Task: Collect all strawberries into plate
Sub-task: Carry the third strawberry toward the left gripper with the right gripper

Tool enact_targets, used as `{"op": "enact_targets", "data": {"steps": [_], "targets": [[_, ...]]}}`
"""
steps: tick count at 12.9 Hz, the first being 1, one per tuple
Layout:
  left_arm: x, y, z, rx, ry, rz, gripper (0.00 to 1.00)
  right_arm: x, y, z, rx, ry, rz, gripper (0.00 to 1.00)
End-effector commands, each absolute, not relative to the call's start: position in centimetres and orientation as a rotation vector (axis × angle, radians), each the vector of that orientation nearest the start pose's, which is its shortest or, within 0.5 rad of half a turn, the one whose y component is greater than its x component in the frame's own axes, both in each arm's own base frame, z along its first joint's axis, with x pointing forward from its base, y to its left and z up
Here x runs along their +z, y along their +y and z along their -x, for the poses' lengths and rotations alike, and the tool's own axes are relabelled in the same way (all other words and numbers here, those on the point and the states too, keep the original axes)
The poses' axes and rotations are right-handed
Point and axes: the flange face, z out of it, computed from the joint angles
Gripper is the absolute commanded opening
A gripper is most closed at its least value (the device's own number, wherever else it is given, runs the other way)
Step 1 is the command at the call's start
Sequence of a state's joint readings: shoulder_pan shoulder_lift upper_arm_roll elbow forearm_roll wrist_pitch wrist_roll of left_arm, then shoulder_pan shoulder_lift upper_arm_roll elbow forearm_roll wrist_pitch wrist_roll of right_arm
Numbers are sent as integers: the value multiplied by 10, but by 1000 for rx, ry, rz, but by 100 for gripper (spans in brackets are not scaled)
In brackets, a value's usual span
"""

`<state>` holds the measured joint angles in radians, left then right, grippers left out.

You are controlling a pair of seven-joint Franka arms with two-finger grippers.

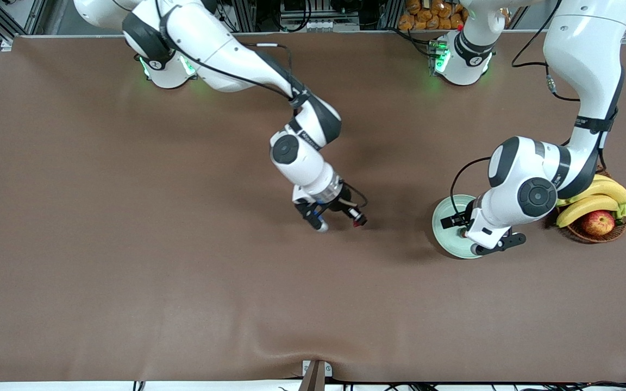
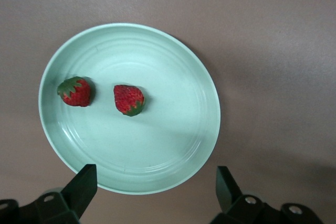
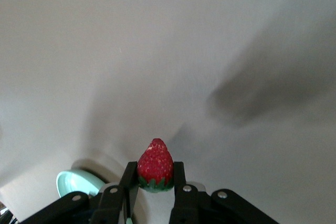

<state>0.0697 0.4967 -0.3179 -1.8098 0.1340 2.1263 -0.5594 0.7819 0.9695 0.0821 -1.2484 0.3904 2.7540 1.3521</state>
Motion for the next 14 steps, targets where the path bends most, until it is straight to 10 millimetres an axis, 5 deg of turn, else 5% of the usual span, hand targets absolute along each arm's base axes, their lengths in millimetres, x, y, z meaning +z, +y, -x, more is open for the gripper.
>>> {"op": "enact_targets", "data": {"steps": [1,3,7,14], "targets": [[264,-144,-616,245,-468,3089,100,217,598,-530,38,1071,2266,20],[264,-152,-615,240,-494,3086,100,210,605,-521,35,1049,2282,100],[258,-167,-612,236,-522,3081,100,222,590,-538,29,1062,2300,100],[241,-240,-598,183,-721,3062,100,287,494,-616,160,1095,2435,100]]}}
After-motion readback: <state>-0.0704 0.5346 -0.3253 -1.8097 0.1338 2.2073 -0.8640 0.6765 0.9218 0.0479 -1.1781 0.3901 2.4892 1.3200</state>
